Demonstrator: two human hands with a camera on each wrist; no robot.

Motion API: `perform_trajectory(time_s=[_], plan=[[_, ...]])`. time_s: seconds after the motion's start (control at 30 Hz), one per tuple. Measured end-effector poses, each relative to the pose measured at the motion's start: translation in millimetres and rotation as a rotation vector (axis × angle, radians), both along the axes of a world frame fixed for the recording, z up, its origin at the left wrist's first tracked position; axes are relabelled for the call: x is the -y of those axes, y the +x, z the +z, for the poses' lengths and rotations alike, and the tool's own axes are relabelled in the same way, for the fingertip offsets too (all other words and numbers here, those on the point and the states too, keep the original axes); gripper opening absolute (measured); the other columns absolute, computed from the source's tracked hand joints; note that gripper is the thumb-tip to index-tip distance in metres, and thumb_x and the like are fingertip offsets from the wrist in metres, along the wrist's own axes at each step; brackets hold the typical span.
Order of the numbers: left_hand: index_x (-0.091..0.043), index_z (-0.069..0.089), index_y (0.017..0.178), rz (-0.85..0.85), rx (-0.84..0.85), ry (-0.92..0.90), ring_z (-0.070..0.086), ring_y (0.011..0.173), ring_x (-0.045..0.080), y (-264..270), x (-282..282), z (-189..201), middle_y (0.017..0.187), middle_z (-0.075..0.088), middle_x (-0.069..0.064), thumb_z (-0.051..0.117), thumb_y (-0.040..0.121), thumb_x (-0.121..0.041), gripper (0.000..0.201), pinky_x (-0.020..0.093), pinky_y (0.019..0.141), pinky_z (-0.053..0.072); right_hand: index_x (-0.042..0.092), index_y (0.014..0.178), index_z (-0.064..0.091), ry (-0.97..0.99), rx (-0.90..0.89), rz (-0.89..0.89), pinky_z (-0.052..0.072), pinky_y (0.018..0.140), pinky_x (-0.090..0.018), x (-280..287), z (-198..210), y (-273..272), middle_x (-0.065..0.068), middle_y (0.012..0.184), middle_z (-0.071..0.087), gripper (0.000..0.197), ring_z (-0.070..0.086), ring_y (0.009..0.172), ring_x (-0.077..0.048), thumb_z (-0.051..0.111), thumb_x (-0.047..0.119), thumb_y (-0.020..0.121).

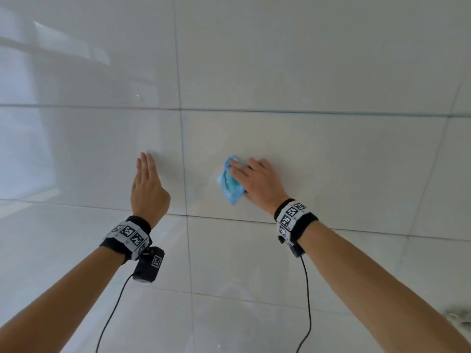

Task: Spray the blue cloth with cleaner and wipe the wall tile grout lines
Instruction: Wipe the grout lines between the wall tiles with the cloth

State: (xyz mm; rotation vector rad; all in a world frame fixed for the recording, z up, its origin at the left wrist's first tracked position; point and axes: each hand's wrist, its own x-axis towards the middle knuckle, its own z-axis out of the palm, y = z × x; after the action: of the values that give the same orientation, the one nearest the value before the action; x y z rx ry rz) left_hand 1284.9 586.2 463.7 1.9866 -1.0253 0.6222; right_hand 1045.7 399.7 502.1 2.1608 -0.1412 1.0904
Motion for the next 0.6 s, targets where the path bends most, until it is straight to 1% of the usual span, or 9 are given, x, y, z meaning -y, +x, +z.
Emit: perform_trajectory(time_s=[0.07, 0.13, 0.23, 0.33, 0.37, 0.43, 0.47, 0.53, 0.6], plan=[[-0.008, 0.0, 0.166, -0.028, 0.004, 0.034, 0.004, 0.161, 0.026, 15.1, -3.4, -5.5, 0.174, -0.003, 0.01, 0.041, 0.075, 0.02, 0.103, 0.047, 0.129, 0.023, 0.014, 0.12, 0.071, -0.008, 0.031, -0.018, 0.031, 0.076, -0.039, -11.0, 25.9, 19.9, -0.001, 0.129, 0.071, 0.061, 0.046, 0.096, -0.024, 0.084, 0.014, 0.061], [-0.012, -0.001, 0.166, -0.054, 0.025, 0.042, 0.005, 0.161, 0.021, 23.7, -6.1, -9.3, 0.174, -0.005, 0.006, 0.04, 0.075, 0.02, 0.105, 0.043, 0.129, 0.023, 0.014, 0.12, 0.071, 0.059, 0.141, -0.038, 0.032, 0.074, -0.038, -21.7, 60.7, 36.6, 0.0, 0.114, 0.075, 0.072, 0.051, 0.093, -0.026, 0.093, 0.017, 0.052], [-0.017, 0.0, 0.167, -0.078, 0.035, 0.053, 0.004, 0.16, 0.014, 31.5, -10.9, -8.6, 0.174, -0.003, 0.0, 0.04, 0.076, 0.018, 0.105, 0.038, 0.129, 0.022, 0.013, 0.126, 0.067, 0.161, 0.265, -0.002, 0.041, 0.073, -0.036, -34.0, 91.6, 58.7, 0.001, 0.119, 0.074, 0.084, 0.055, 0.095, -0.027, 0.097, 0.019, 0.047], [-0.02, -0.001, 0.167, -0.077, 0.066, 0.089, 0.002, 0.16, 0.011, 40.3, -17.0, -9.3, 0.174, -0.004, -0.004, 0.041, 0.076, 0.016, 0.107, 0.038, 0.129, 0.021, 0.013, 0.128, 0.063, 0.183, 0.196, 0.015, 0.044, 0.073, -0.036, -45.2, 78.8, 82.1, -0.001, 0.118, 0.074, 0.084, 0.058, 0.094, -0.029, 0.097, 0.019, 0.052], [-0.021, -0.001, 0.167, -0.079, 0.075, 0.098, 0.002, 0.16, 0.011, 42.7, -18.4, -9.9, 0.174, -0.005, -0.005, 0.042, 0.076, 0.016, 0.107, 0.038, 0.129, 0.022, 0.013, 0.127, 0.063, 0.162, 0.114, 0.012, 0.043, 0.073, -0.036, -47.6, 67.1, 87.6, -0.001, 0.116, 0.074, 0.082, 0.059, 0.093, -0.028, 0.097, 0.02, 0.053], [-0.022, -0.001, 0.167, -0.09, 0.08, 0.098, 0.003, 0.16, 0.011, 45.0, -19.3, -10.5, 0.174, -0.004, -0.006, 0.044, 0.076, 0.016, 0.109, 0.037, 0.127, 0.027, 0.015, 0.122, 0.068, 0.074, -0.048, -0.017, 0.036, 0.076, -0.037, -48.0, 44.9, 86.2, -0.002, 0.124, 0.073, 0.07, 0.059, 0.095, -0.027, 0.094, 0.019, 0.057], [-0.023, -0.001, 0.167, -0.095, 0.074, 0.094, 0.003, 0.16, 0.011, 44.7, -19.3, -10.8, 0.173, -0.005, -0.007, 0.044, 0.075, 0.016, 0.109, 0.035, 0.125, 0.031, 0.015, 0.12, 0.071, 0.044, -0.055, -0.036, 0.034, 0.077, -0.038, -45.3, 40.4, 77.7, -0.002, 0.127, 0.072, 0.066, 0.059, 0.096, -0.027, 0.093, 0.017, 0.058], [-0.025, -0.002, 0.167, -0.097, 0.064, 0.087, 0.003, 0.159, 0.01, 43.7, -18.5, -10.9, 0.173, -0.005, -0.01, 0.044, 0.075, 0.017, 0.111, 0.033, 0.12, 0.037, 0.014, 0.122, 0.071, 0.103, 0.104, -0.033, 0.038, 0.075, -0.039, -36.0, 47.2, 47.0, -0.005, 0.116, 0.074, 0.07, 0.061, 0.092, -0.031, 0.091, 0.013, 0.055], [-0.024, -0.001, 0.167, -0.085, 0.053, 0.086, 0.003, 0.16, 0.012, 42.5, -17.1, -12.4, 0.173, -0.005, -0.009, 0.044, 0.075, 0.017, 0.11, 0.036, 0.122, 0.037, 0.012, 0.131, 0.067, 0.244, 0.375, -0.04, 0.044, 0.072, -0.04, -21.6, 63.6, 3.8, -0.01, 0.104, 0.074, 0.076, 0.062, 0.087, -0.037, 0.088, 0.012, 0.058]])
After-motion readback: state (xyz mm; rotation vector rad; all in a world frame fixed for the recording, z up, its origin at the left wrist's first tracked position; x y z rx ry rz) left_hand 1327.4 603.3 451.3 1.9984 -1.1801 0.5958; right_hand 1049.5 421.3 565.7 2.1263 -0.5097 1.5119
